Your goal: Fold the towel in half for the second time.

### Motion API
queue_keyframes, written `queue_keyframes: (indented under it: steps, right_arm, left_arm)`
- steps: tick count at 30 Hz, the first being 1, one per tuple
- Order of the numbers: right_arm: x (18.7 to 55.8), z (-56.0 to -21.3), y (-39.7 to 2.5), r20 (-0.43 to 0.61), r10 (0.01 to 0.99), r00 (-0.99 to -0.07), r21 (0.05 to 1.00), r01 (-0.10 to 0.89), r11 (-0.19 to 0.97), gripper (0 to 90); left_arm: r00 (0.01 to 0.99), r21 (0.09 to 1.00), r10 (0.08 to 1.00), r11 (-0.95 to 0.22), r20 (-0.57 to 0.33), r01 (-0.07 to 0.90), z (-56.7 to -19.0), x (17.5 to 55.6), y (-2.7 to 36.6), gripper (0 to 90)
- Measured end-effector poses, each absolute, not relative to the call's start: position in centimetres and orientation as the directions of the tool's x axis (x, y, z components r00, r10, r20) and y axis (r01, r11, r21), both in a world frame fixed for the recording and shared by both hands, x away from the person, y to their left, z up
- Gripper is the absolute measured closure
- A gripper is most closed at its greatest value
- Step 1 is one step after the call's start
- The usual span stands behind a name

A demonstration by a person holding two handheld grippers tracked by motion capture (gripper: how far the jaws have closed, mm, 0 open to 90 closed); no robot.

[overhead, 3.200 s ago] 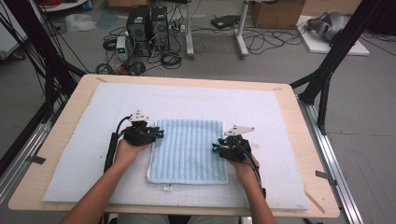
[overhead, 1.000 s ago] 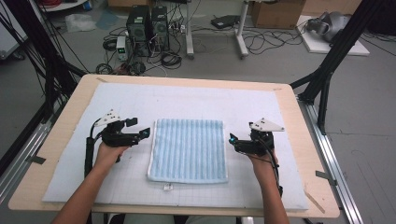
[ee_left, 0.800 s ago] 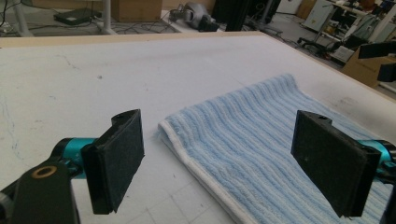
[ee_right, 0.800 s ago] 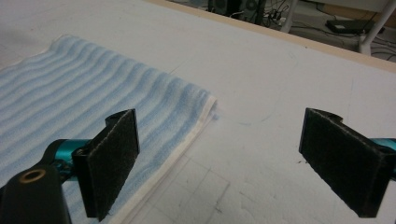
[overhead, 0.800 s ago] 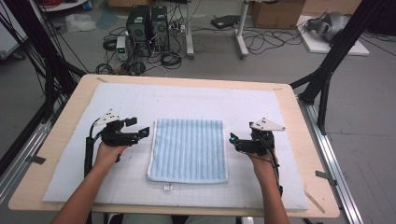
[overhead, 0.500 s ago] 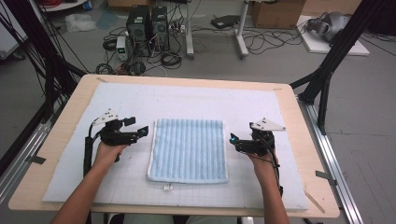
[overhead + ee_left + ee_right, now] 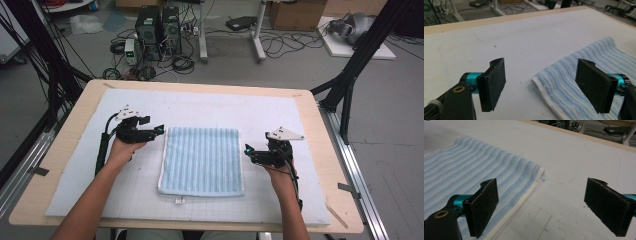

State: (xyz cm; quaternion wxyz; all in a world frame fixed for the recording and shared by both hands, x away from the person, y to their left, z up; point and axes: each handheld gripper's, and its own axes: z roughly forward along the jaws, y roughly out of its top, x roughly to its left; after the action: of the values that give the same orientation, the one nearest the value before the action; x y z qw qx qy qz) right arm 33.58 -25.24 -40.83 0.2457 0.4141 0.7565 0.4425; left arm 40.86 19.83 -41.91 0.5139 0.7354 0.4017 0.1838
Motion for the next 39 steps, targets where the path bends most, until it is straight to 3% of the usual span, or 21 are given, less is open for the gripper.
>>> queue_keyframes:
  steps: [14,22,28,39]
  right_arm:
    - [33.8,-41.1,-25.1,0.007,0.839,-0.544,0.867,0.422,0.266,11.5]
    - [33.9,-41.2,-25.1,0.010,0.840,-0.542,0.862,0.430,0.267,11.5]
    - [34.0,-41.4,-24.9,0.010,0.839,-0.544,0.855,0.440,0.274,11.5]
    - [35.6,-41.7,-24.9,0.064,0.832,-0.551,0.852,0.464,0.241,11.5]
  left_arm:
    - [0.645,0.810,0.750,-0.282,-0.149,0.515,-44.1,43.7,17.1,32.4]
    - [0.658,0.776,0.742,-0.337,-0.131,0.534,-44.8,43.7,16.6,50.1]
    - [0.698,0.774,0.700,-0.355,-0.152,0.524,-44.9,43.6,16.6,78.9]
    - [0.677,0.791,0.713,-0.303,-0.183,0.532,-45.2,43.3,16.7,82.9]
